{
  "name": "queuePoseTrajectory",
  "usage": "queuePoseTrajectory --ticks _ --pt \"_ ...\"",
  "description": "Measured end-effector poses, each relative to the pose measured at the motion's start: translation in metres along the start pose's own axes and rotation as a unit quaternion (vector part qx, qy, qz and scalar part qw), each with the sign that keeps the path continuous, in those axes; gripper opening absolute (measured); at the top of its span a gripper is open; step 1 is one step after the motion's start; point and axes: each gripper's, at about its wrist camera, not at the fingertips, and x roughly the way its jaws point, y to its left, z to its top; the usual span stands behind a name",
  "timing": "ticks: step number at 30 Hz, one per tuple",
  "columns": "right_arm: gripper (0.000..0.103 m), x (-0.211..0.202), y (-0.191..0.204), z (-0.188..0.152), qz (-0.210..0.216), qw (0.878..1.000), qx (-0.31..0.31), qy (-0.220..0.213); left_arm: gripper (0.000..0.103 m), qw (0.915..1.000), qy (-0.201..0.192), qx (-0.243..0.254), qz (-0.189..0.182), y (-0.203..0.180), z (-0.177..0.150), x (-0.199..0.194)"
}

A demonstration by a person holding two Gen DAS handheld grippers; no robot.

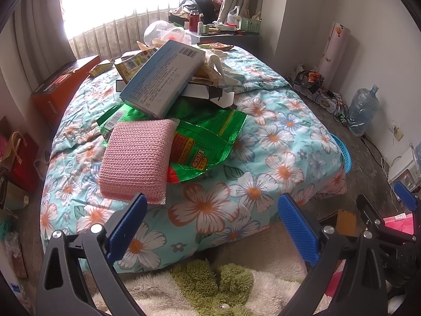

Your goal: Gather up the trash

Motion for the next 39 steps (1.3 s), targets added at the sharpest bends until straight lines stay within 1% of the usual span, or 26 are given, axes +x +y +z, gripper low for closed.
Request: queuePoseTrajectory --ticks 19,27,31,35,37,39 --pt "0.095 0.0 0.001 0.0 0.0 1.0 0.002 0.001 0.097 1.0 0.0 0.0 -0.001 0.006 -0.004 0.002" --pt "0.095 0.001 0.004 0.004 0.004 1.0 0.016 0.001 0.097 1.0 0.001 -0.002 -0.004 0.007 0.0 0.004" --pt "0.095 0.001 0.007 0.019 0.01 1.0 0.019 -0.014 0.097 0.9997 -0.012 -0.02 -0.01 0.027 0.008 0.004" --pt "0.095 -0.001 0.02 0.039 0.031 0.998 0.016 -0.047 0.097 0.9978 -0.055 -0.033 -0.014 0.064 0.017 -0.002" --pt "0.095 0.0 0.031 0.046 0.046 0.997 0.011 -0.063 0.097 0.9959 -0.078 -0.038 -0.028 0.085 0.018 -0.005" --pt "0.095 0.004 0.045 0.051 0.068 0.995 0.008 -0.068 0.097 0.9945 -0.087 -0.036 -0.046 0.103 0.017 -0.004"
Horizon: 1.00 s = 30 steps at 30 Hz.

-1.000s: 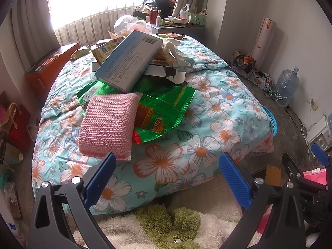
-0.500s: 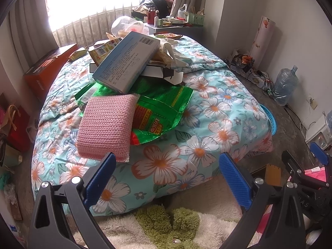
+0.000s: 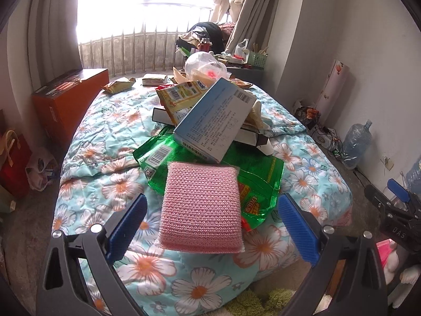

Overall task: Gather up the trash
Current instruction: 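Grasp the pink knitted sponge with the left tool while the right tool grasps the blue-white box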

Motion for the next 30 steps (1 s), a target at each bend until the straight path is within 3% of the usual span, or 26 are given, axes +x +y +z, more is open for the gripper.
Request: queuePoseTrajectory --ticks 5,11,19,25,28,30 --pt "0.095 0.023 0.025 0.004 0.053 0.998 0.001 0.022 0.097 0.9982 0.052 -0.025 -0.019 0.024 0.0 0.02" --pt "0.095 0.038 0.036 0.017 0.08 0.996 0.006 0.032 0.097 0.9924 0.102 -0.063 -0.03 0.033 0.005 0.05" --pt "0.095 0.068 0.044 0.031 0.114 0.991 0.031 0.065 0.097 0.9911 0.125 -0.036 -0.027 0.025 0.004 0.065" --pt "0.095 0.081 0.056 0.041 0.151 0.984 0.048 0.08 0.097 0.99 0.14 0.009 0.01 0.01 -0.002 0.077" --pt "0.095 0.084 0.06 0.047 0.189 0.976 0.062 0.086 0.097 0.99 0.137 0.025 0.018 0.007 -0.003 0.077" --pt "0.095 0.087 0.062 0.053 0.238 0.964 0.081 0.092 0.097 0.9904 0.135 0.026 0.016 0.008 -0.003 0.076"
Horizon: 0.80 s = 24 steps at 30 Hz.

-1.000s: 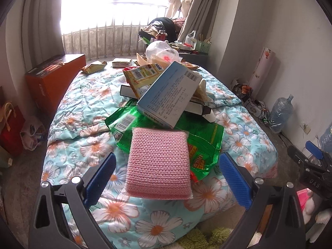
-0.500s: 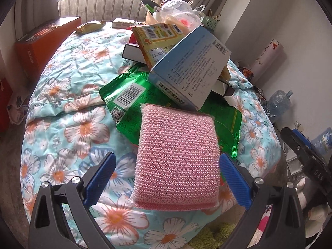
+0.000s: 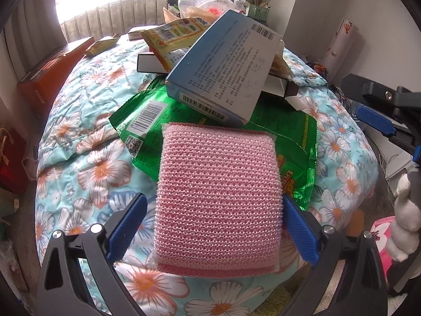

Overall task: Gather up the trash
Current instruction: 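Grasp the pink knitted sponge with the left tool while the right tool grasps the blue-white box, then lift the pink sponge with the left tool while the right tool lifts the box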

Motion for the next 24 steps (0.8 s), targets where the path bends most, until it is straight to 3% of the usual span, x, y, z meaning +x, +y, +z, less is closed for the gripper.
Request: queuePoseTrajectory --ticks 4,9,21,24 --pt "0.094 0.021 0.001 0.012 0.108 0.992 0.054 0.038 0.096 0.9999 -0.001 -0.012 -0.008 0.006 -0.002 -0.002" --pt "0.086 0.048 0.005 0.027 0.2 0.972 0.108 0.068 0.082 0.9994 -0.009 -0.022 -0.026 0.014 -0.004 -0.006" --pt "0.066 0.112 0.008 0.025 0.255 0.934 0.21 0.137 0.08 0.9943 -0.048 -0.06 -0.074 0.045 -0.007 -0.025" --pt "0.057 0.116 0.013 0.024 0.261 0.93 0.217 0.138 0.08 0.9931 -0.057 -0.071 -0.074 0.054 -0.009 -0.03"
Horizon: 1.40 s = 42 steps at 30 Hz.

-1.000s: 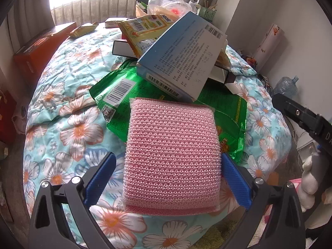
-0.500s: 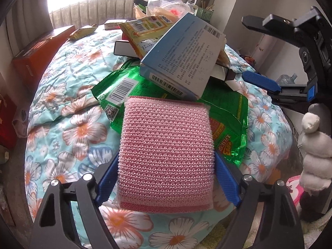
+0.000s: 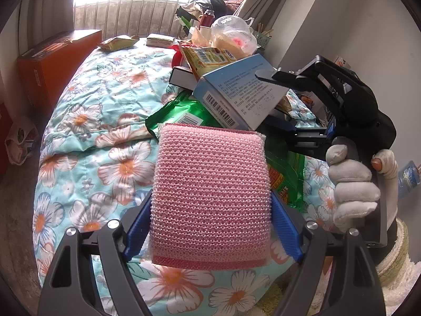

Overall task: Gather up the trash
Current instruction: 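Lift the pink sponge with the left tool while the right tool lifts the box, then carry both items over the blue wastebasket and open both tools to drop them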

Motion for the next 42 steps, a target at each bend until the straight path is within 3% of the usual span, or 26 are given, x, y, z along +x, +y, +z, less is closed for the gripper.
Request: queuePoseTrajectory --ticks 2,15,30,35,42 --pt "0.048 0.005 0.0 -0.002 0.001 1.0 0.003 -0.001 0.08 0.9999 -0.008 -0.007 0.001 0.005 0.001 -0.004" --pt "0.034 -0.01 -0.013 -0.027 0.015 0.999 0.035 -0.006 0.08 0.9988 -0.041 -0.022 0.011 0.018 0.005 -0.024" --pt "0.032 -0.124 -0.031 -0.054 0.06 0.996 0.03 -0.063 0.08 0.9951 -0.097 0.005 0.019 -0.005 0.036 -0.055" --pt "0.032 -0.194 -0.048 -0.079 0.08 0.993 0.023 -0.089 0.08 0.9934 -0.108 0.035 0.019 -0.029 0.05 -0.061" --pt "0.032 -0.253 -0.066 -0.084 0.099 0.986 0.024 -0.134 0.08 0.9911 -0.111 0.073 -0.009 -0.077 0.072 -0.056"
